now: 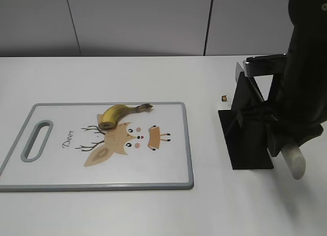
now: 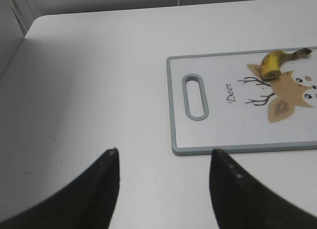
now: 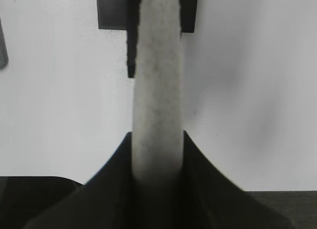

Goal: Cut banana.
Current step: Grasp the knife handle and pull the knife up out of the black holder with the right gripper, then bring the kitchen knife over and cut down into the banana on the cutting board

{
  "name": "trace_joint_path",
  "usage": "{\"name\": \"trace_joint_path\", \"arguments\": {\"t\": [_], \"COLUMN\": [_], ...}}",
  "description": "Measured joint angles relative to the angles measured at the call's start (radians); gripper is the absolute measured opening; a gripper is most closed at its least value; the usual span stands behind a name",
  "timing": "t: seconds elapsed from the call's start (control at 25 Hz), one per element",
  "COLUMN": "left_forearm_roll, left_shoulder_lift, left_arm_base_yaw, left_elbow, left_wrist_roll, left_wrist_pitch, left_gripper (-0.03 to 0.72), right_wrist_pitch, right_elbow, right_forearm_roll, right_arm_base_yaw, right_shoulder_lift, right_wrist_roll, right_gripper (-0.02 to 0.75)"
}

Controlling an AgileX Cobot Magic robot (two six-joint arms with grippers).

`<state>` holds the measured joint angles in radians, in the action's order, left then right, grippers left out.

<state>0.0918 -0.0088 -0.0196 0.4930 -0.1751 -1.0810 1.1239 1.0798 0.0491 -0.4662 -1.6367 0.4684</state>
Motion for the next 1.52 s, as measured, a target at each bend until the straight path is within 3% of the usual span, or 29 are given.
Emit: {"name": "trace_joint_path", "arguments": {"t": [0.48,0.8,1.24,1.52], "left_forearm_roll": [0.0,0.0,0.007,0.139], "left_shoulder_lift": [0.0,0.0,0.073,0.331], "left_arm_base_yaw": [0.0,0.0,0.0,0.0], "left_elbow": [0.0,0.0,0.018,0.113], "left_wrist_roll": [0.0,0.0,-0.008,-0.22], "left_wrist_pitch": [0.0,0.0,0.002,0.116], "left_gripper": [0.559,0.559,0.559,0.56], "right_wrist_pitch": [0.018,0.087,0.096,0.101], "right_elbow": [0.041,0.16,0.341,0.452], "right_forearm_roll": [0.022,0.088,0.116,0.119], "right_arm_base_yaw": [0.0,0.0,0.0,0.0], "right_shoulder_lift": [0.101,0.118,0.118,0.038], "right_wrist_roll": [0.02,0.003,-0.264,-0.547], "right_gripper": [0.16,0.16,0.16,0.16]}}
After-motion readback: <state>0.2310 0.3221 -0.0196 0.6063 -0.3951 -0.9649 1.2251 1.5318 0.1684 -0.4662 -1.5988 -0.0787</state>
